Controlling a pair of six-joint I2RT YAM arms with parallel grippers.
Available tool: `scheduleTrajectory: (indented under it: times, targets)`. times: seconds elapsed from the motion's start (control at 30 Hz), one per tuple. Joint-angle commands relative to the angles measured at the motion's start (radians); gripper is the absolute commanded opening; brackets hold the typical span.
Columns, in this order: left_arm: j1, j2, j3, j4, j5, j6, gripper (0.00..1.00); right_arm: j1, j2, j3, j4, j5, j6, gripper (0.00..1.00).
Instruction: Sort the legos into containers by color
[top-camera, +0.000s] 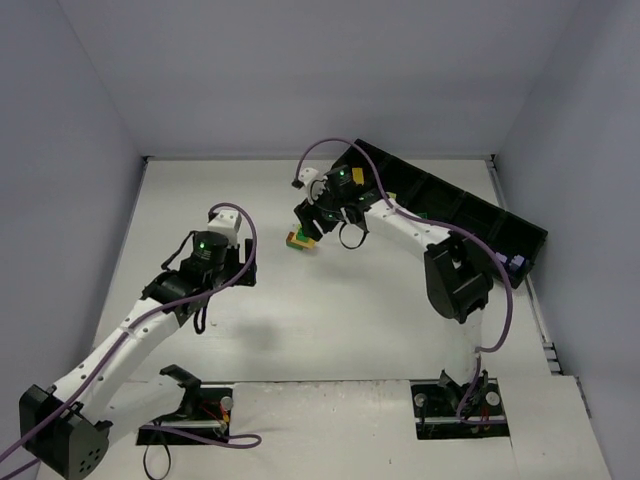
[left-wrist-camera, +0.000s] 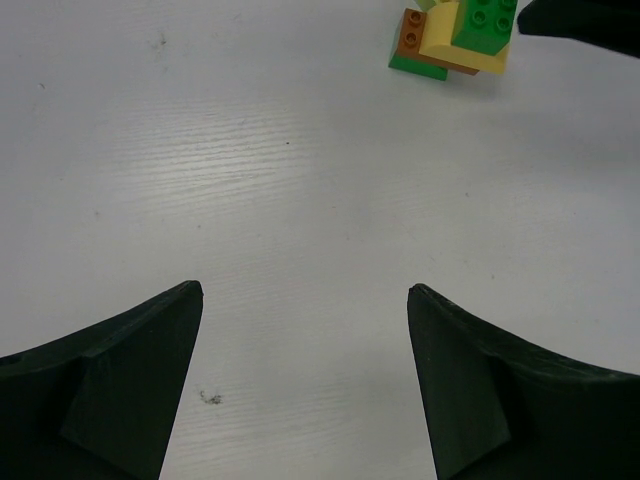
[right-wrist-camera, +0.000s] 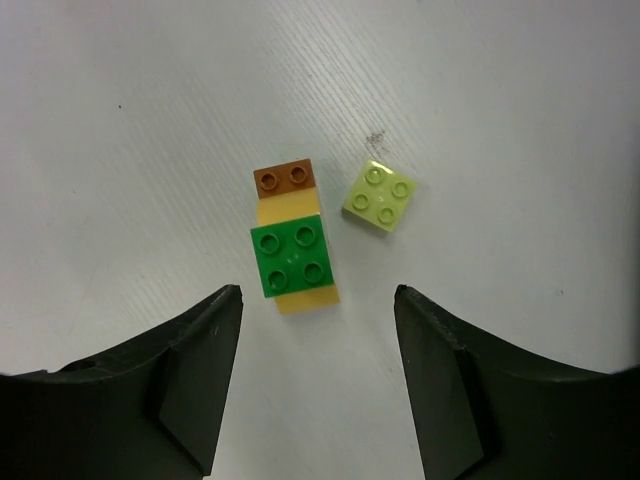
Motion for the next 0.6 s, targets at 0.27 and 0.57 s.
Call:
scheduleTrajectory:
  times: [0.27, 0.57]
  targets:
    - [0.008, -0.076, -0.007, -0.038, -0.023, -0.026, 0.77, 0.061, 0.104, 0.153, -0.014, 0.042, -0.065, 0.57]
    - [0.006, -0.076, -0.007, -0.023, -0.019, 0.009, 0.77, 0.072, 0.127, 0.166, -0.037, 0.096, -0.067, 0.49]
